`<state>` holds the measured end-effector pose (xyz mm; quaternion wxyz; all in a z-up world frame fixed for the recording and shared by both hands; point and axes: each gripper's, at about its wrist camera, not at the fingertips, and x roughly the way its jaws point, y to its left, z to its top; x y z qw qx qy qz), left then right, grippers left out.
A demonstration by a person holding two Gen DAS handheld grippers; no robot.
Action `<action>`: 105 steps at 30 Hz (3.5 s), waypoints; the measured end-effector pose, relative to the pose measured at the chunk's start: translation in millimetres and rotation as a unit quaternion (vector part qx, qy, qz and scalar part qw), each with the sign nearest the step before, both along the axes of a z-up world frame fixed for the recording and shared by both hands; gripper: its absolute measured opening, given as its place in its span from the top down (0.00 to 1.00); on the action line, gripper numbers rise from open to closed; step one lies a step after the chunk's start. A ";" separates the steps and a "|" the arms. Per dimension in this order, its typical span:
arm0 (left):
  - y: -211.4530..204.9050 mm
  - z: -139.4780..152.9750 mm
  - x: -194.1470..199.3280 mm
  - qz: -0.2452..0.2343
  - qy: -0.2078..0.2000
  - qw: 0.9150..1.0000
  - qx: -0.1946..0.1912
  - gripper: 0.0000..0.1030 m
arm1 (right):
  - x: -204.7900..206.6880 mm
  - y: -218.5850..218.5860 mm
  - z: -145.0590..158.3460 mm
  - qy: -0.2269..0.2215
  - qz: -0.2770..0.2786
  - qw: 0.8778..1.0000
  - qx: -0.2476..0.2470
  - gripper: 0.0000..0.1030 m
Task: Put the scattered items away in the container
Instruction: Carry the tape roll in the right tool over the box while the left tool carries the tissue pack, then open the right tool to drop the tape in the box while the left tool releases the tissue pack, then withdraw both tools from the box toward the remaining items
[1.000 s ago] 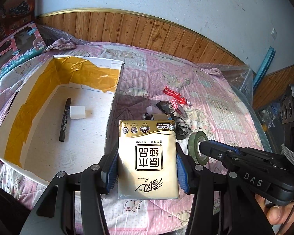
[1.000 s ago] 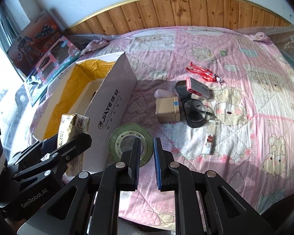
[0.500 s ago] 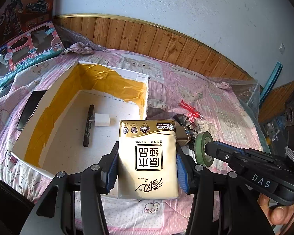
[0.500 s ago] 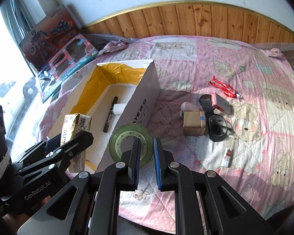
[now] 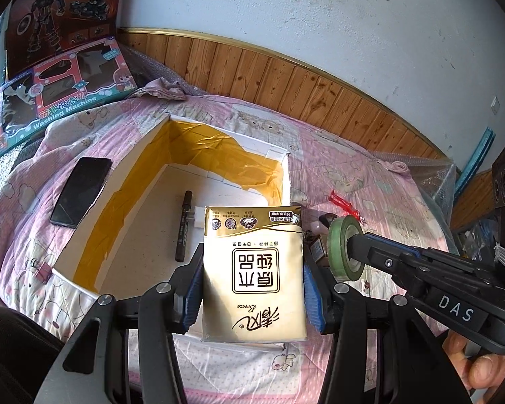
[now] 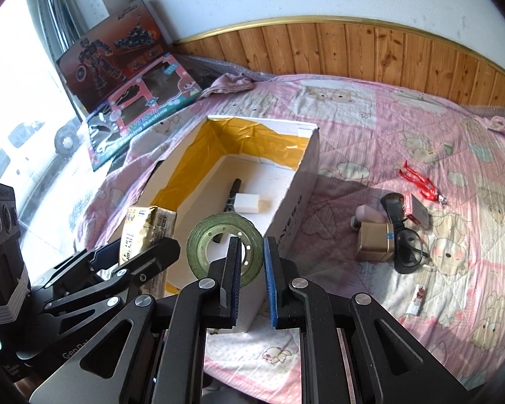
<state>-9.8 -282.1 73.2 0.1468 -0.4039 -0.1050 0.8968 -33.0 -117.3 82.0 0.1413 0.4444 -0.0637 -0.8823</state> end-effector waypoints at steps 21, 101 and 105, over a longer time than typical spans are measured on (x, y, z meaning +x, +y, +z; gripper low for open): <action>-72.5 0.5 -29.0 0.076 -0.003 0.997 0.006 0.50 | -48.5 -50.1 -7.2 -0.002 0.053 0.998 0.034 0.87; -69.4 -54.8 -82.7 0.106 -0.105 0.989 -0.025 0.39 | -151.6 -29.3 -53.8 -0.066 0.053 0.996 0.002 0.69; -55.1 -36.1 -62.3 0.092 -0.074 0.992 -0.033 0.39 | -116.8 -12.5 -40.1 -0.050 0.069 0.995 -0.045 0.69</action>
